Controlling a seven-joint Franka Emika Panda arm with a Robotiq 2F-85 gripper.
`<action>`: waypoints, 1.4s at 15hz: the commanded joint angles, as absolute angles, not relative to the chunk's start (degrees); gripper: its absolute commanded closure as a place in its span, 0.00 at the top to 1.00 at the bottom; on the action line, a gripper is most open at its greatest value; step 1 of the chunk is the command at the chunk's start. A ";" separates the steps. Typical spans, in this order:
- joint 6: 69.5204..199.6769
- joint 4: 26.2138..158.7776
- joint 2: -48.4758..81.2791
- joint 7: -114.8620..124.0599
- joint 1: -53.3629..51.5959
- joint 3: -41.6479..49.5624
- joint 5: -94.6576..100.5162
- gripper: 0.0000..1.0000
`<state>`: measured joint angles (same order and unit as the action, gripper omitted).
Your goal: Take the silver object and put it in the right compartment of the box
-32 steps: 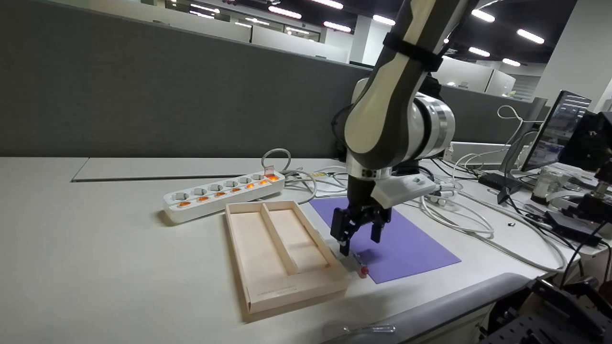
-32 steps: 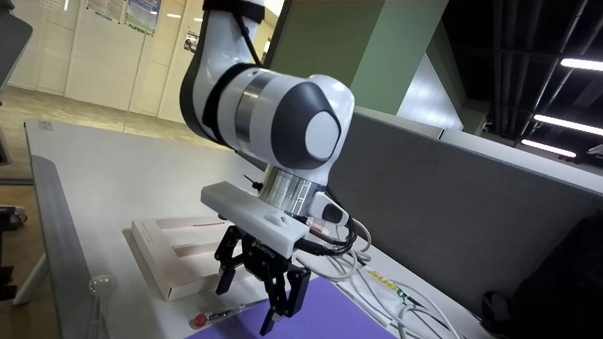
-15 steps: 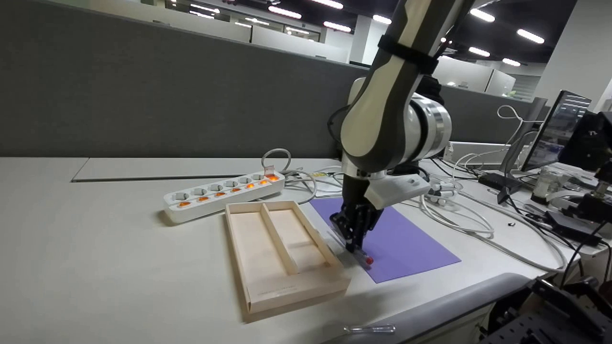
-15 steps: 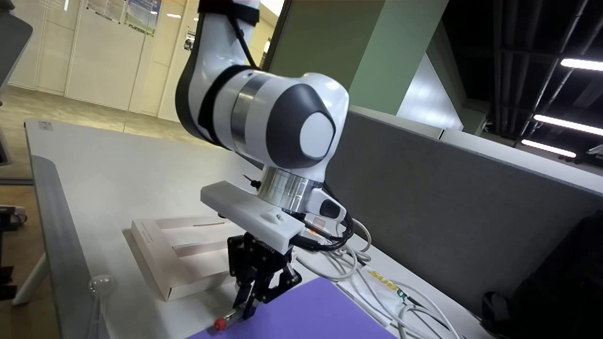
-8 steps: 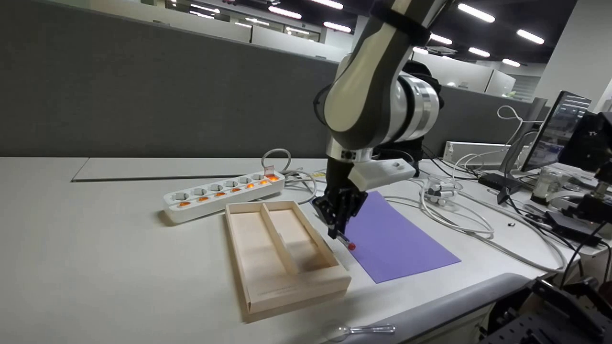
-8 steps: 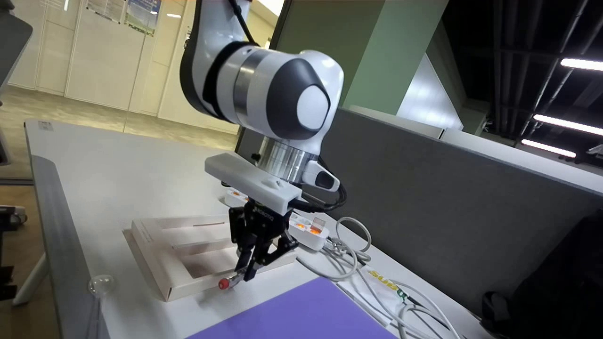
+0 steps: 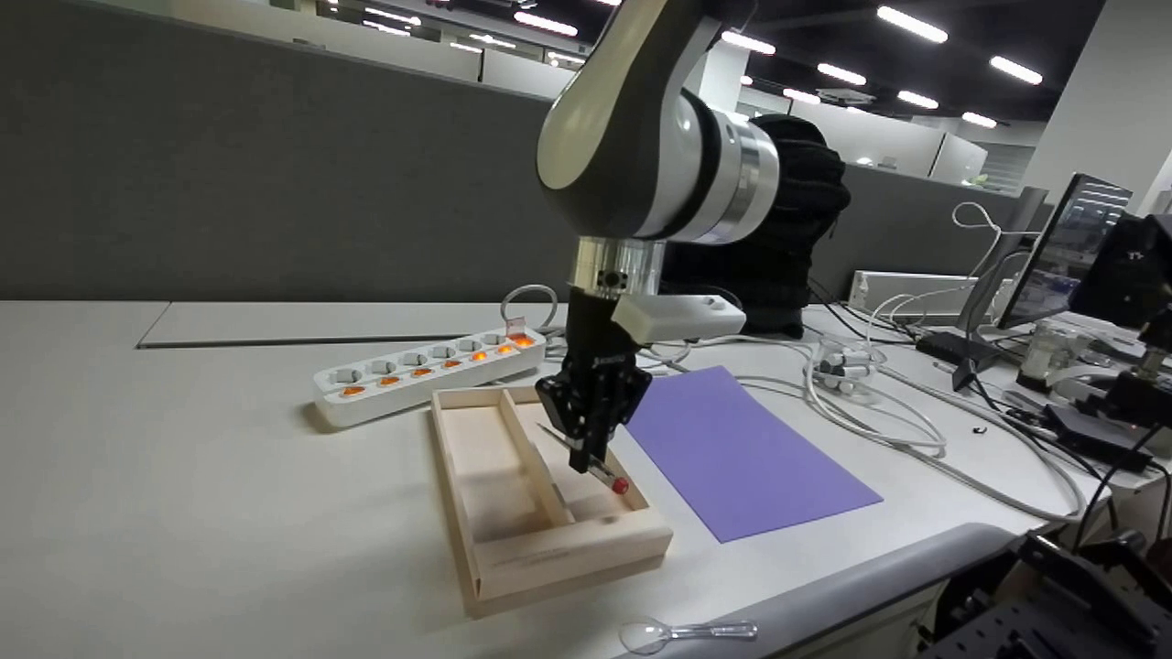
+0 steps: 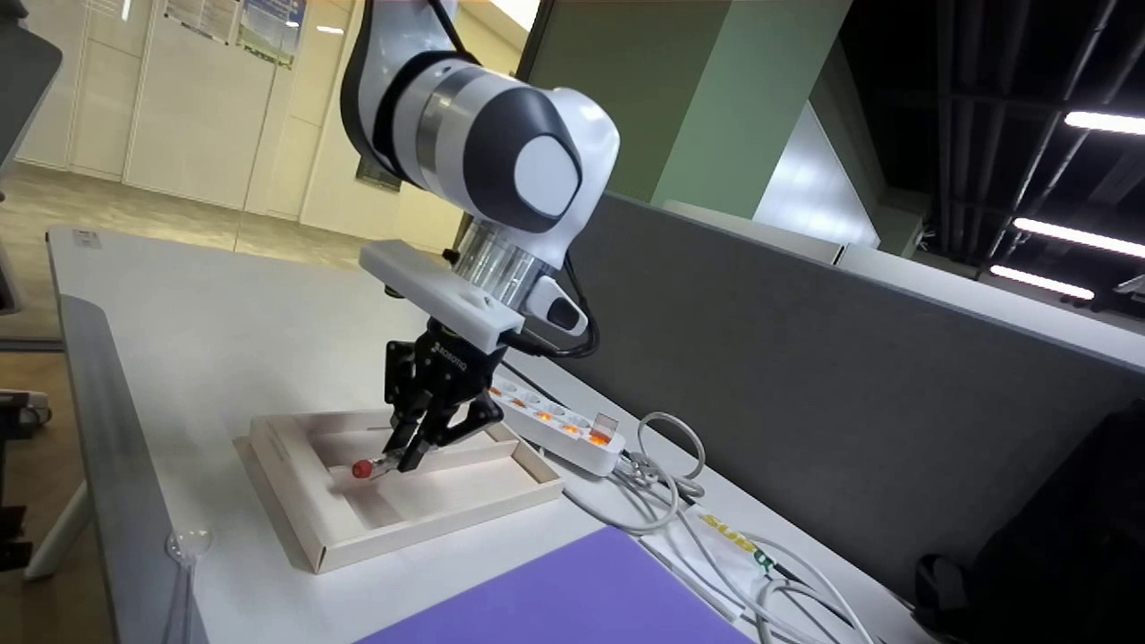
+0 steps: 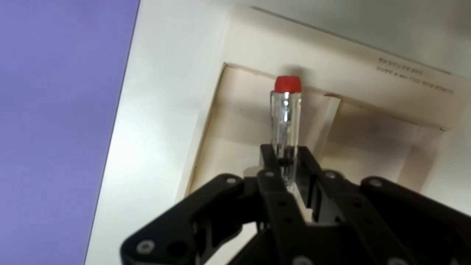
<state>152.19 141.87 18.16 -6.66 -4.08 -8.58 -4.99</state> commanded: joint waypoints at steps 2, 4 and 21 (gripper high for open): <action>147.36 140.73 17.60 -3.36 -4.00 -8.20 -6.81 0.05; 145.50 140.74 17.58 -1.92 -3.97 -8.03 -7.78 0.05; 139.31 136.93 23.41 3.18 -3.81 -4.86 -8.45 0.50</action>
<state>142.44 138.90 22.73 1.20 -3.96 -5.09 -8.08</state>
